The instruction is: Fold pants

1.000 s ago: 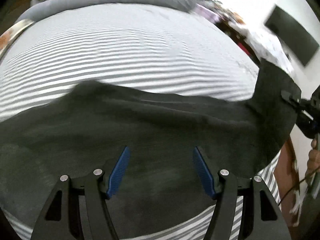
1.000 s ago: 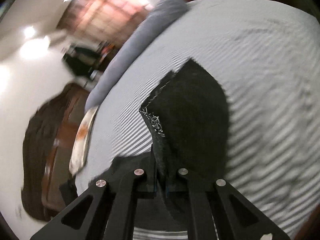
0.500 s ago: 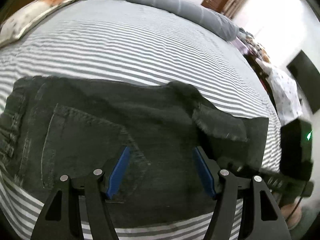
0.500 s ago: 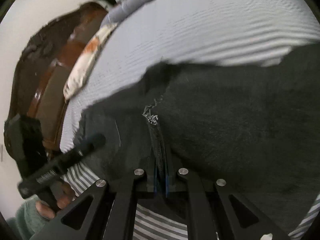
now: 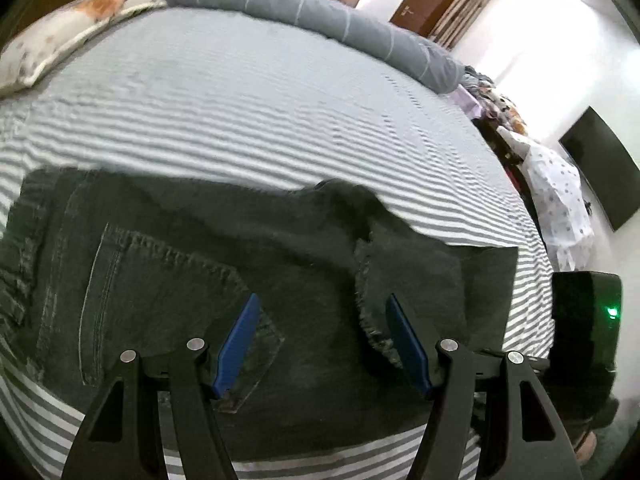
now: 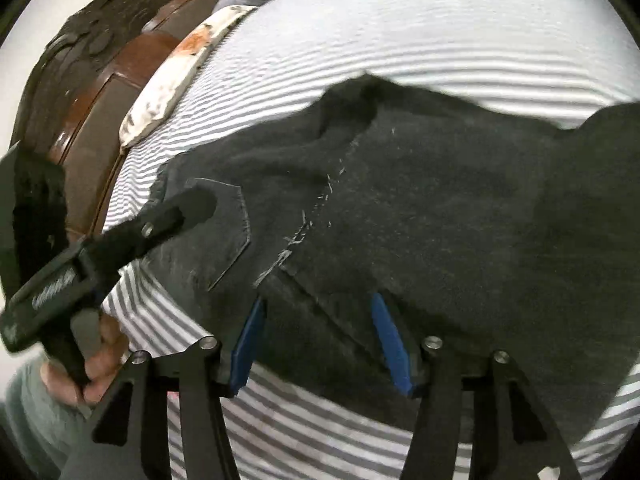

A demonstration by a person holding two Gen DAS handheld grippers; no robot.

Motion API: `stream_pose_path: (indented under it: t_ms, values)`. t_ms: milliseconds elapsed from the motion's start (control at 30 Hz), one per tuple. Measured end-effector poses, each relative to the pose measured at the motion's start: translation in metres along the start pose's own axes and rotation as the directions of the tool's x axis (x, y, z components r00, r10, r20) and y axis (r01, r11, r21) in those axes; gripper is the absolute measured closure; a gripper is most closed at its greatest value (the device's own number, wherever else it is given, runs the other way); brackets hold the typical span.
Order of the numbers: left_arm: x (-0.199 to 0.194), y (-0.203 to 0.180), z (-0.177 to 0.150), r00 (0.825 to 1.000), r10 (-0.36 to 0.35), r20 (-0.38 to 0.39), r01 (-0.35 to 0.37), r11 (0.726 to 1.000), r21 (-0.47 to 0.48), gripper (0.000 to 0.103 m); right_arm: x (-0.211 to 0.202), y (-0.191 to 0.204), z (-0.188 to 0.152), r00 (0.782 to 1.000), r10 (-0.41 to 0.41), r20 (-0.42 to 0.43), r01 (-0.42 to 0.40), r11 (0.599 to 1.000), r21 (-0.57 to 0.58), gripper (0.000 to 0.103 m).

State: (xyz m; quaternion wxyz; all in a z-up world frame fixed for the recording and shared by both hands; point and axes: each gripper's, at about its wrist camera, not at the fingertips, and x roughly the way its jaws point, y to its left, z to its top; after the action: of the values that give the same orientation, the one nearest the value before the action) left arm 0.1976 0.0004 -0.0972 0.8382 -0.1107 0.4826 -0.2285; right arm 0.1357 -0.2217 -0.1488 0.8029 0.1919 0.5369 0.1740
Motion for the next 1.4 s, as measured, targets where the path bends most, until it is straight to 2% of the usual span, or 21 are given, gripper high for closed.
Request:
stream_pose_path:
  t_ms: [67,167,267,333,400,533,667,800,867,900,933,967,1000,1067,1167,1300,1400]
  values:
    - [0.000,-0.012,0.003,1.000,-0.003,0.006,0.003,1.000,0.031,0.037,-0.025,-0.013,0.001,0.998,-0.025,0.051,0.024,0.999,0.021,0.049]
    - [0.011,-0.035,0.005,1.000,-0.003,-0.004,0.004,0.996,0.089,0.037,-0.059,-0.038,0.008,0.987,-0.112,0.119,0.106,0.993,0.055,0.049]
    - [0.026,-0.046,0.002,0.999,0.016,-0.031,-0.012,0.994,0.110,0.037,-0.084,-0.066,0.013,0.975,-0.150,0.162,0.131,0.984,0.124,0.049]
    - [0.035,-0.042,-0.001,0.997,-0.002,-0.075,0.007,0.998,0.070,0.037,-0.096,-0.081,0.015,0.970,-0.158,0.183,0.132,0.980,0.149,0.049]
    - [0.042,-0.034,-0.005,0.990,-0.060,-0.129,0.062,0.998,0.010,0.037,-0.104,-0.092,0.016,0.963,-0.181,0.200,0.149,0.975,0.164,0.049]
    - [0.050,-0.023,-0.013,0.972,-0.129,-0.196,0.118,0.991,-0.065,0.037,-0.102,-0.105,0.018,0.964,-0.165,0.210,0.125,0.974,0.189,0.049]
    - [0.067,-0.020,-0.017,0.952,-0.165,-0.259,0.138,0.983,-0.118,0.037,-0.095,-0.107,0.021,0.964,-0.161,0.211,0.122,0.975,0.186,0.049]
    - [0.081,-0.025,-0.016,0.950,-0.156,-0.270,0.126,0.984,-0.125,0.037,-0.094,-0.111,0.030,0.960,-0.179,0.216,0.138,0.972,0.191,0.049]
    - [0.084,-0.028,-0.014,0.950,-0.159,-0.268,0.126,0.983,-0.135,0.039,-0.086,-0.118,0.036,0.959,-0.207,0.193,0.166,0.964,0.209,0.049]
    - [0.082,-0.031,-0.013,0.952,-0.168,-0.255,0.136,0.981,-0.138,0.044,-0.082,-0.121,0.038,0.959,-0.217,0.182,0.175,0.959,0.221,0.049]
    - [0.082,-0.033,-0.013,0.953,-0.175,-0.245,0.146,0.980,-0.134,0.062,-0.078,-0.127,0.039,0.960,-0.223,0.170,0.180,0.955,0.236,0.049]
    - [0.082,-0.038,-0.012,0.955,-0.169,-0.245,0.146,0.983,-0.111,0.074,-0.076,-0.133,0.039,0.962,-0.221,0.161,0.176,0.951,0.254,0.049]
    - [0.081,-0.043,-0.012,0.959,-0.145,-0.242,0.127,0.988,-0.087,0.094,-0.075,-0.137,0.038,0.964,-0.212,0.160,0.163,0.949,0.270,0.049]
    - [0.078,-0.050,-0.013,0.966,-0.126,-0.225,0.117,0.992,-0.053,0.099,-0.078,-0.141,0.036,0.963,-0.206,0.172,0.151,0.945,0.290,0.049]
    - [0.064,-0.058,-0.015,0.976,-0.127,-0.177,0.126,0.992,-0.018,0.099,-0.087,-0.144,0.032,0.961,-0.197,0.195,0.129,0.941,0.312,0.046]
    - [0.027,-0.067,-0.011,0.980,-0.189,-0.056,0.190,0.981,0.026,0.099,-0.090,-0.144,0.033,0.961,-0.188,0.201,0.119,0.942,0.313,0.045]
    - [0.004,-0.070,-0.007,0.978,-0.207,0.034,0.204,0.976,0.077,0.099,-0.080,-0.143,0.036,0.962,-0.212,0.173,0.153,0.941,0.303,0.044]
